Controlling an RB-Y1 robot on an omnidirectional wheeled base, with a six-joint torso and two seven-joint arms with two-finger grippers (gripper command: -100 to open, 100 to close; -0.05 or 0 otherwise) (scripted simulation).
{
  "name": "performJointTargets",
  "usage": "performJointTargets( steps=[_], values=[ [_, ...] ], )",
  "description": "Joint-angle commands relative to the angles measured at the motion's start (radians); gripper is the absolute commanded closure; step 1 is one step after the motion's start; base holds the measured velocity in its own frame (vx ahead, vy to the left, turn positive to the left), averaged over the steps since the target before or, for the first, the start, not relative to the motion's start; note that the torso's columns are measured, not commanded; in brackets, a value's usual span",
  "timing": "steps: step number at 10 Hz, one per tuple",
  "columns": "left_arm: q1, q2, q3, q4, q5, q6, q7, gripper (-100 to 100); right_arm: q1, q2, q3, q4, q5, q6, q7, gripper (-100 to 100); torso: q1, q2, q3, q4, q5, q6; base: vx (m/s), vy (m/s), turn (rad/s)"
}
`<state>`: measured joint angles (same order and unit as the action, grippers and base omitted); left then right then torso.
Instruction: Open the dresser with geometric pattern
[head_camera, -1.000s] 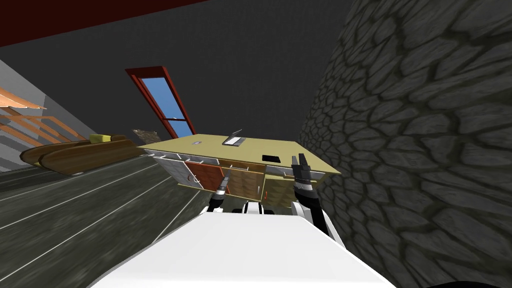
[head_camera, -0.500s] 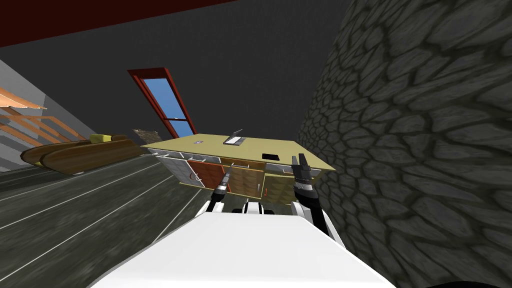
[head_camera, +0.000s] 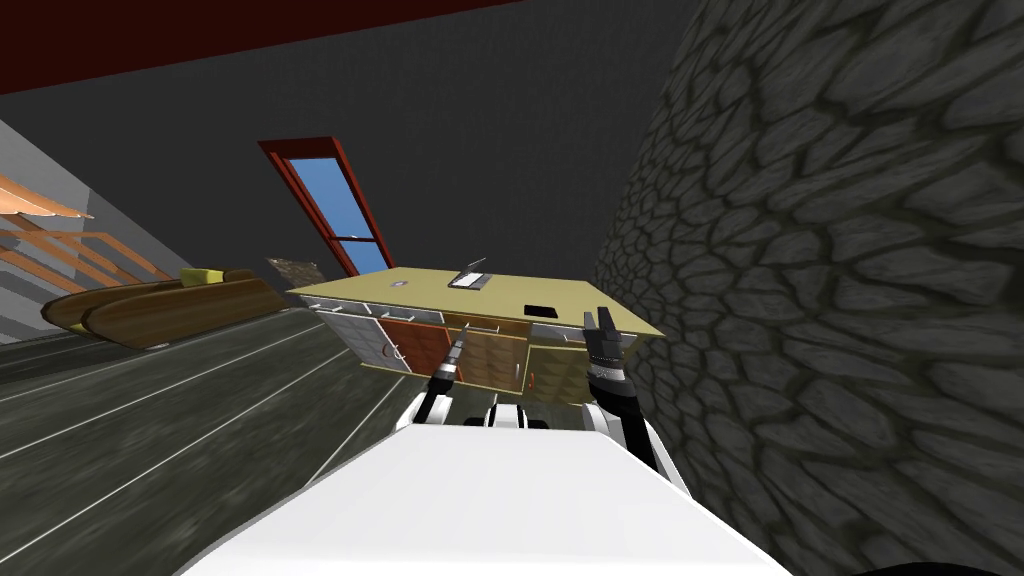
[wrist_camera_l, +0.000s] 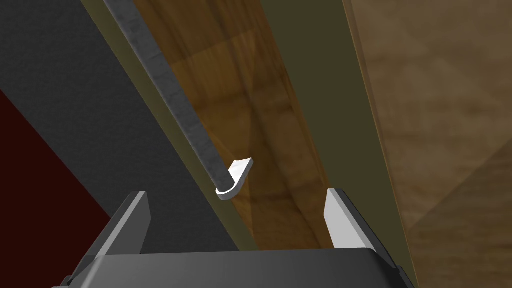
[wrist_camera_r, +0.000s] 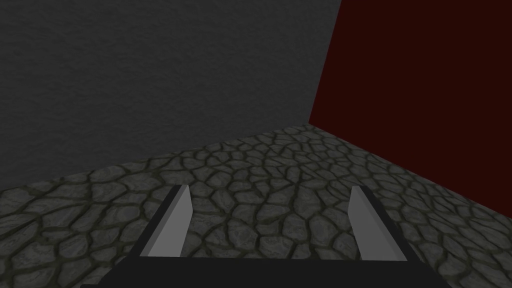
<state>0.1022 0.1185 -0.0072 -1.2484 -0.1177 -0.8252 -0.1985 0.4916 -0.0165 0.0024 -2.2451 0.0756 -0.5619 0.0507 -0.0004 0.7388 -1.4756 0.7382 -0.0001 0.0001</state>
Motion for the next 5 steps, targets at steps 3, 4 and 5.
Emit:
performJointTargets(
  steps=[3,4,5],
  values=[
    [-0.047,-0.007,0.002,-0.004,-0.002,0.090,0.018,-100,0.000,0.000,0.000,0.000,0.000,0.000,0.000,0,0.001,-0.001,0.000,0.000,0.000,0.000,-0.058,0.010,-0.009],
    [-0.061,-0.006,0.002,-0.008,-0.002,0.119,0.024,-100,0.000,0.000,0.000,0.000,0.000,0.000,0.000,0,0.001,-0.001,-0.001,0.000,0.000,0.000,-0.048,0.010,-0.010],
    [-0.069,-0.006,0.003,-0.010,-0.003,0.134,0.027,-100,0.000,0.000,0.000,0.000,0.000,0.000,0.000,0,0.001,-0.002,-0.001,0.000,0.000,0.000,-0.049,0.011,-0.009]
  ],
)
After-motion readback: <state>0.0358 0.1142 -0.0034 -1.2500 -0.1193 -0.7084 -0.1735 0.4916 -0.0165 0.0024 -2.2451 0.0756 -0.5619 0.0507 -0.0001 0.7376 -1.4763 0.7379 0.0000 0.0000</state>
